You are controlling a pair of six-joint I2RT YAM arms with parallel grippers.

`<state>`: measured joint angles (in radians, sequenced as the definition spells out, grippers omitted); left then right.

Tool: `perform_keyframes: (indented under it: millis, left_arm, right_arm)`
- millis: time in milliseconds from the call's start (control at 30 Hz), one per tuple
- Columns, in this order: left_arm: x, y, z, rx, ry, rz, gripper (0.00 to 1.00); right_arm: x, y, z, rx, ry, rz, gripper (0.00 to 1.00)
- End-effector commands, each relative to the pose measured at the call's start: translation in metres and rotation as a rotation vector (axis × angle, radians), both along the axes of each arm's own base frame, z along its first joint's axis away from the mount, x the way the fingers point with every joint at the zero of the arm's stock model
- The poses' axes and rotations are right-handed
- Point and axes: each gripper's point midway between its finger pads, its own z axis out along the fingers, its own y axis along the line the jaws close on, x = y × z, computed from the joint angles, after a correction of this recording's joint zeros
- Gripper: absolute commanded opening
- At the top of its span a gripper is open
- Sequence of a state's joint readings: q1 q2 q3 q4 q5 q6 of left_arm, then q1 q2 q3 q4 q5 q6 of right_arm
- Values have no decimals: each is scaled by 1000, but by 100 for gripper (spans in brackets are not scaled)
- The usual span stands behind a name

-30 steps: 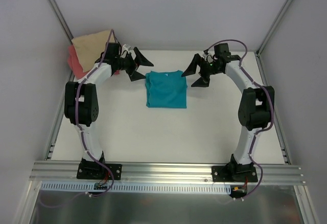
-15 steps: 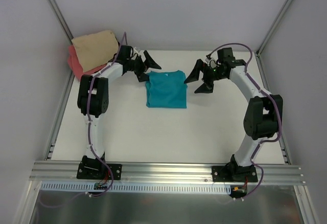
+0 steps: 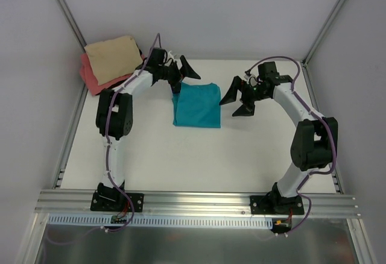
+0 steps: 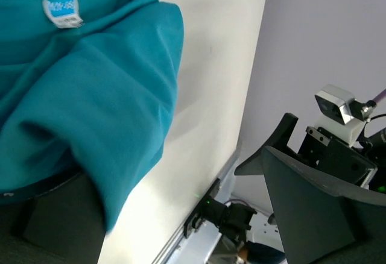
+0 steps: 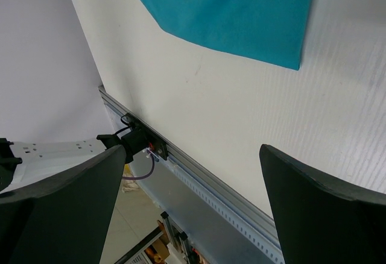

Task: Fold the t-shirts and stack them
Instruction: Fold the long partially folded tshirt into a neat square

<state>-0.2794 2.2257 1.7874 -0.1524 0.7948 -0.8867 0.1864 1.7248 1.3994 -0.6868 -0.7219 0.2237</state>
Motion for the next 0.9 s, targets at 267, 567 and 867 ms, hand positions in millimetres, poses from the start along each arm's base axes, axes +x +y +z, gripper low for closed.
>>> perform_keyframes:
  millis: [267, 567, 867]
  left_arm:
    - [5, 99, 64, 257, -239, 98, 99]
    - [-18, 39, 142, -97, -257, -42, 99]
    - [-20, -25, 87, -163, -125, -137, 99]
  right_arm:
    - [-3, 2, 23, 44, -70, -1, 100]
    - [-12, 2, 15, 43, -62, 8, 99]
    - [-18, -1, 16, 32, -68, 14, 99]
